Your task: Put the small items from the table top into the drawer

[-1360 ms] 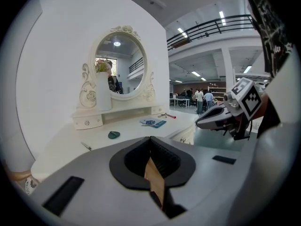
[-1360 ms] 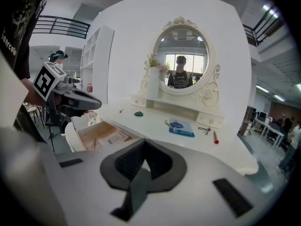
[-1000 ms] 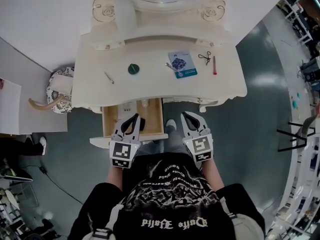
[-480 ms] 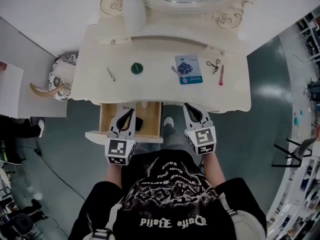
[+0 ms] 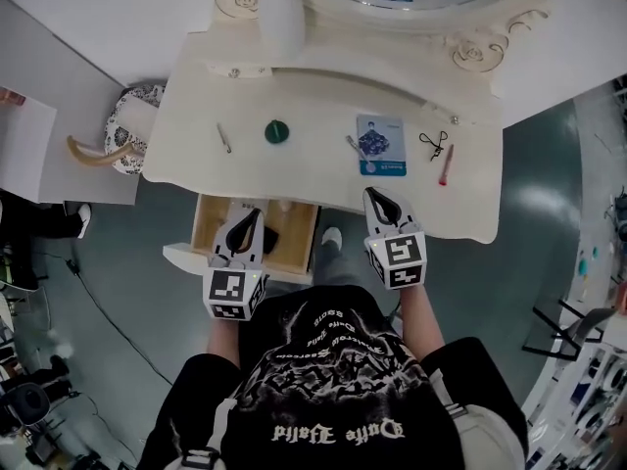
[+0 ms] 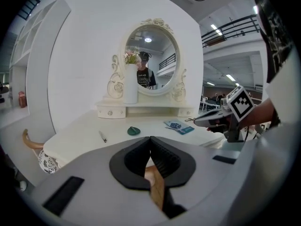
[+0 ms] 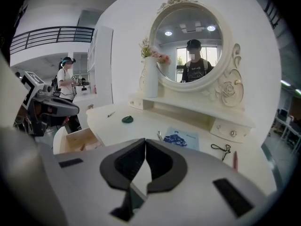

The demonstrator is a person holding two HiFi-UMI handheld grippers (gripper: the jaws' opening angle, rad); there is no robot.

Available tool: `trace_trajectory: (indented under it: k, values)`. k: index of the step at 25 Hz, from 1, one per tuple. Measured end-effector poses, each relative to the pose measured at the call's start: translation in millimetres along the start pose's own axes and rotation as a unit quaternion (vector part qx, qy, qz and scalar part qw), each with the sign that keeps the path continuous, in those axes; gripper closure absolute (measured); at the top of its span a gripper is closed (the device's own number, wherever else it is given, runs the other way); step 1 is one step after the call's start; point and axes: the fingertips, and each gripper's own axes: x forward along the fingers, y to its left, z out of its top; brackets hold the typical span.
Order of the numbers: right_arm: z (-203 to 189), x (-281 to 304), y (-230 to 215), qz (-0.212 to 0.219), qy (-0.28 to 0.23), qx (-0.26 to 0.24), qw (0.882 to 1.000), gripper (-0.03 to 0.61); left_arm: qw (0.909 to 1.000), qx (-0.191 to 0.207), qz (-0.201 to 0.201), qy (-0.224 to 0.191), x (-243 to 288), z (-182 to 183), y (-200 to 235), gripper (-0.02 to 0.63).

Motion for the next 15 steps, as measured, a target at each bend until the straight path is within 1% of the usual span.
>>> trace_trajectory:
  k: [6, 9, 15]
  values:
    - [7.8, 21.4, -18.3, 0.008, 0.008, 0.004, 1.000, 0.566, 0.9993, -0.019, 0.033, -0.003, 2.3, 1.3, 6.9, 0.598]
    - [8.3, 31.4, -23.7, 0.015, 0.015, 0.007, 1.000, 0.566, 0.9985, -0.022, 0.050, 0.004, -1.0, -3.2, 10.4, 0.598]
    - [12.9, 48.8, -28.2, 0.036, 0.024, 0.000, 0.999, 0.563, 0.9954, -0.042, 0.085, 0.012, -7.8, -10.4, 18.3, 0.598]
